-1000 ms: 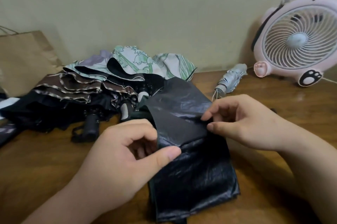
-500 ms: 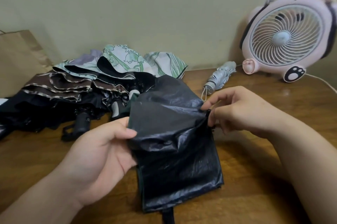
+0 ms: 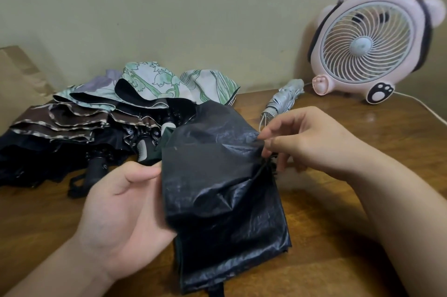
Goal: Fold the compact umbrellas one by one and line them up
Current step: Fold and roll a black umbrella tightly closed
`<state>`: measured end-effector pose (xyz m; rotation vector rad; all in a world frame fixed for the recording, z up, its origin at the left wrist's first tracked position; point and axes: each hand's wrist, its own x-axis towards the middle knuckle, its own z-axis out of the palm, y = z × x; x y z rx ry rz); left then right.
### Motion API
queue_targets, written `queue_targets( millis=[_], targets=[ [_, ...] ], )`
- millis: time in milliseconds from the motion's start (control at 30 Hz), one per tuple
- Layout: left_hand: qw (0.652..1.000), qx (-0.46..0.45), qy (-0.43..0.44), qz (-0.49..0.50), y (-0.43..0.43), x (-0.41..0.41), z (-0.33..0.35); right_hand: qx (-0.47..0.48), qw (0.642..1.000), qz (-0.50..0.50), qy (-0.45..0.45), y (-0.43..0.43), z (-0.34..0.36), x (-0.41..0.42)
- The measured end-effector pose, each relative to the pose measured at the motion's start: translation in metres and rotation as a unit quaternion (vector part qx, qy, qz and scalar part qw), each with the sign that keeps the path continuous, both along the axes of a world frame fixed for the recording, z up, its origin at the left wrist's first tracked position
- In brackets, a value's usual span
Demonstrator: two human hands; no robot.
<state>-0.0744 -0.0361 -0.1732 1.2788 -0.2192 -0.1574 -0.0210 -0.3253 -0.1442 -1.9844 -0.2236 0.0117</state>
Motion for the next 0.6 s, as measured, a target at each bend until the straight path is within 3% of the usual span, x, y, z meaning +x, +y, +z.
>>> queue_targets(
  millis=[133, 200, 267, 367, 467, 600],
  targets=[
    [0.972, -0.069, 0.068, -0.216, -0.022, 0.003, -0.013, -0.021, 0.998, 0.054, 0.011, 0.0, 0.004, -0.005],
    [0.988, 0.013, 0.012, -0.154, -0.027, 0.0, -0.015, -0.047, 0.995, 0.082, 0.027, 0.001, 0.003, -0.007],
    [0.99, 0.045, 0.014, -0.132, -0.036, -0.005, -0.011, -0.061, 0.993, 0.097, 0.039, 0.003, 0.003, -0.009],
    [0.996, -0.012, 0.053, -0.07, -0.034, -0.004, -0.012, -0.055, 0.992, 0.106, 0.049, 0.002, 0.005, -0.011],
    [0.985, -0.084, 0.068, -0.134, -0.029, 0.0, -0.009, -0.031, 0.988, 0.138, 0.061, 0.003, 0.007, -0.014],
    [0.957, -0.179, 0.176, -0.148, -0.024, -0.002, -0.009, 0.035, 0.981, 0.178, 0.07, 0.007, 0.006, -0.018]
  ],
)
